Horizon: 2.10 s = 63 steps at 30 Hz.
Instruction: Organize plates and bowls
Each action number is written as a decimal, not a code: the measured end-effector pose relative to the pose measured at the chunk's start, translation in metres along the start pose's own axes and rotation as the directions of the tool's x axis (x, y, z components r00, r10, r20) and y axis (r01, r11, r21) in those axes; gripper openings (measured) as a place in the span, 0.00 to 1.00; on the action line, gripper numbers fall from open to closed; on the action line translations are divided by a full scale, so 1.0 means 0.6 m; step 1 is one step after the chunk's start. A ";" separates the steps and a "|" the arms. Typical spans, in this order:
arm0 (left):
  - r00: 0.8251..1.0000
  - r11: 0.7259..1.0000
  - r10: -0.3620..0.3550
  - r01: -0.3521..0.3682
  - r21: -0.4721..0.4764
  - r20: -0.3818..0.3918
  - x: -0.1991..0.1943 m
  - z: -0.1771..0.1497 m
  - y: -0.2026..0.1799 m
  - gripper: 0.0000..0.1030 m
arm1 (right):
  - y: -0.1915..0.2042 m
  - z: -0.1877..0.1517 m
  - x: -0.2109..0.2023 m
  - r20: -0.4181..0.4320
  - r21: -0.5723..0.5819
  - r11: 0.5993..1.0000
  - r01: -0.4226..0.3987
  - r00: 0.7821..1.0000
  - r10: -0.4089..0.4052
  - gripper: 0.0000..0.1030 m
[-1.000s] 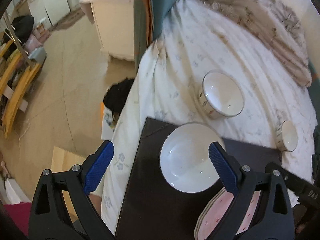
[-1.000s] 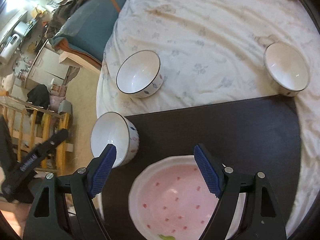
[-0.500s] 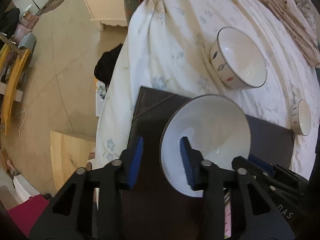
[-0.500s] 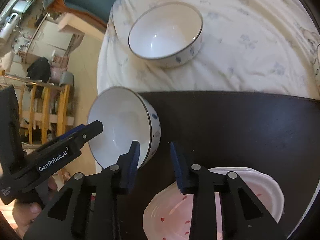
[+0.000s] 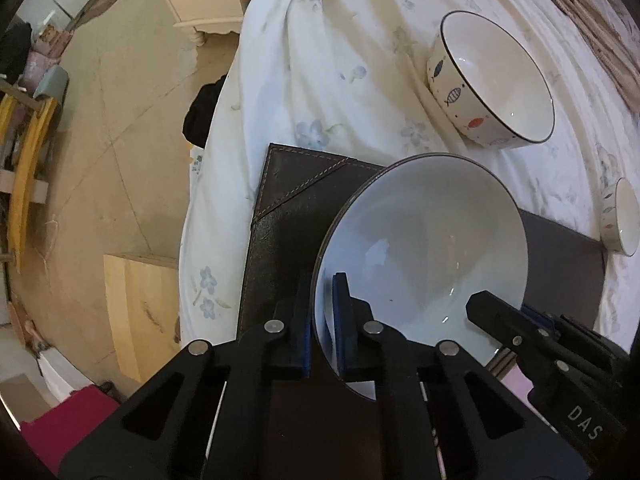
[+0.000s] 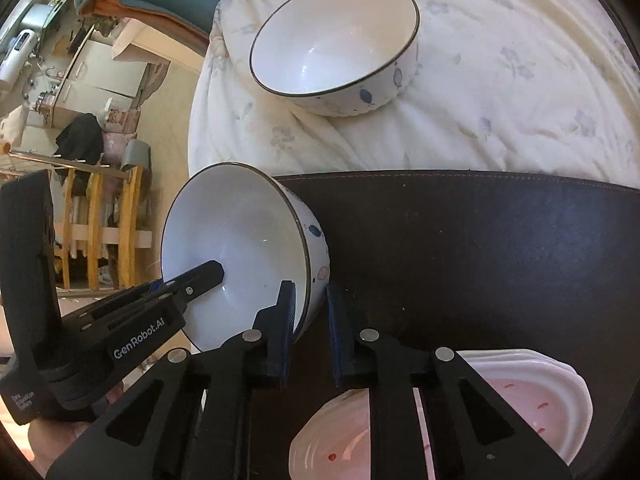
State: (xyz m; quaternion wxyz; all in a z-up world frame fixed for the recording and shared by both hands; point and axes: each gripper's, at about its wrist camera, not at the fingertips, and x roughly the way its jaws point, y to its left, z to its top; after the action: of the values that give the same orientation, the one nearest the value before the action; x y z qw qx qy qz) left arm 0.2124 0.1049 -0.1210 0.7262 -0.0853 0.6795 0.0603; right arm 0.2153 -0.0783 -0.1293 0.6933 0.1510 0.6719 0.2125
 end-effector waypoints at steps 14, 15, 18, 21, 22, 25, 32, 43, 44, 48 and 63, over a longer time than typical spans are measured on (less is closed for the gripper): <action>0.995 0.998 -0.063 0.060 0.035 0.080 -0.070 -0.019 -0.025 0.08 | 0.008 -0.016 -0.054 0.101 -0.045 0.999 -0.007 0.995 0.012 0.17; 0.994 0.997 -0.062 0.058 0.056 0.089 -0.077 -0.024 -0.029 0.09 | 0.008 -0.016 -0.057 0.105 -0.045 0.999 -0.011 0.994 0.016 0.17; 0.992 0.994 -0.072 0.062 0.087 0.108 -0.097 -0.044 -0.038 0.10 | 0.007 -0.024 -0.073 0.111 -0.050 0.999 -0.015 0.994 0.020 0.17; 0.988 0.992 -0.086 0.074 0.103 0.125 -0.113 -0.056 -0.042 0.10 | 0.009 -0.035 -0.090 0.123 -0.059 0.998 -0.013 0.992 0.020 0.17; 0.987 0.991 -0.089 0.074 0.112 0.132 -0.117 -0.059 -0.045 0.10 | 0.010 -0.041 -0.098 0.127 -0.067 0.998 -0.006 0.992 0.015 0.17; 0.983 0.987 -0.105 0.085 0.136 0.153 -0.131 -0.068 -0.056 0.10 | 0.009 -0.054 -0.117 0.140 -0.068 0.998 -0.005 0.990 0.015 0.17; 0.975 0.975 -0.115 0.074 0.208 0.191 -0.157 -0.117 -0.092 0.10 | -0.004 -0.092 -0.161 0.169 -0.069 0.998 0.002 0.986 0.010 0.17; 0.973 0.941 -0.144 0.079 0.328 0.179 -0.153 -0.193 -0.154 0.10 | -0.060 -0.179 -0.209 0.182 -0.045 0.998 0.040 0.983 -0.031 0.17; 0.972 0.936 -0.144 0.073 0.345 0.185 -0.154 -0.199 -0.161 0.10 | -0.065 -0.187 -0.210 0.180 -0.040 0.998 0.042 0.983 -0.034 0.17; 0.970 0.925 -0.160 0.082 0.370 0.184 -0.155 -0.215 -0.176 0.10 | -0.082 -0.216 -0.209 0.176 -0.020 0.998 0.057 0.983 -0.053 0.17; 0.975 0.884 -0.176 0.094 0.458 0.139 -0.099 -0.252 -0.244 0.10 | -0.158 -0.292 -0.199 0.147 0.087 0.993 0.080 0.985 -0.092 0.17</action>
State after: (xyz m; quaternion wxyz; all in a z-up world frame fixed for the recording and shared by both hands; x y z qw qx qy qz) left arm 0.0906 -0.0676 -0.0653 0.7860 0.0431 0.6003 -0.1416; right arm 0.0487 -0.2330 -0.0815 0.7441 0.1654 0.6313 0.1428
